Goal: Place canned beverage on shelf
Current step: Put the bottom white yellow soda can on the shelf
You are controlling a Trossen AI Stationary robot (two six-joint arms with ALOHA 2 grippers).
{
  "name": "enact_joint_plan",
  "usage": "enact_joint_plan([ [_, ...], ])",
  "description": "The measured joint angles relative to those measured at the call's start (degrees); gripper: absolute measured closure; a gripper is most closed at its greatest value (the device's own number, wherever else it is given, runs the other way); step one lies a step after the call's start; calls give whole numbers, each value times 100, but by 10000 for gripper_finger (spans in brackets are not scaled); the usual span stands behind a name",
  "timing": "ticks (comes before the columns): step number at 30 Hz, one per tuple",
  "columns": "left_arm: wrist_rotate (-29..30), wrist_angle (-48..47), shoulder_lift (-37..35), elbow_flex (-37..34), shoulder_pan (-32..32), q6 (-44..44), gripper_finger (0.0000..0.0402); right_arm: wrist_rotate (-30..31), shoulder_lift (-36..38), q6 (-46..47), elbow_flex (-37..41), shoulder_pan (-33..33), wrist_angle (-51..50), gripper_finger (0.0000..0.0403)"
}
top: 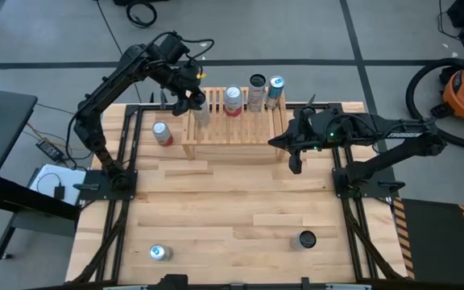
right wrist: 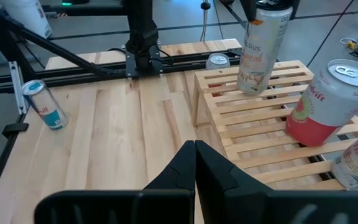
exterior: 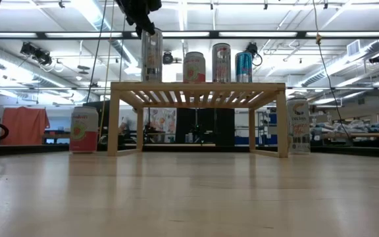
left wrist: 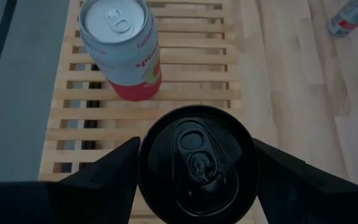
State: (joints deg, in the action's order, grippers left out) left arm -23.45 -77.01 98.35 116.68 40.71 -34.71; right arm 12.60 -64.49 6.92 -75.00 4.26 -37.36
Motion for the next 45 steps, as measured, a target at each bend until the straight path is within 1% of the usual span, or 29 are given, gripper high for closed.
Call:
enact_joint_plan([
  [12,-3,10,0,0,23,287,131,0,0,0,0,97,0,393],
  [17,164,-81,0,0,21,228,131,0,0,0,0,97,0,393],
  [24,235,-86,0,0,-85,216,112,2,0,0,0,95,41,393],
  [29,402,39,-14,4,-154,228,97,2,0,0,0,95,104,393],
  [33,629,118,-13,4,-197,257,96,2,0,0,0,95,131,393],
  [45,654,193,-22,4,-136,257,95,-26,0,0,0,95,127,393],
])
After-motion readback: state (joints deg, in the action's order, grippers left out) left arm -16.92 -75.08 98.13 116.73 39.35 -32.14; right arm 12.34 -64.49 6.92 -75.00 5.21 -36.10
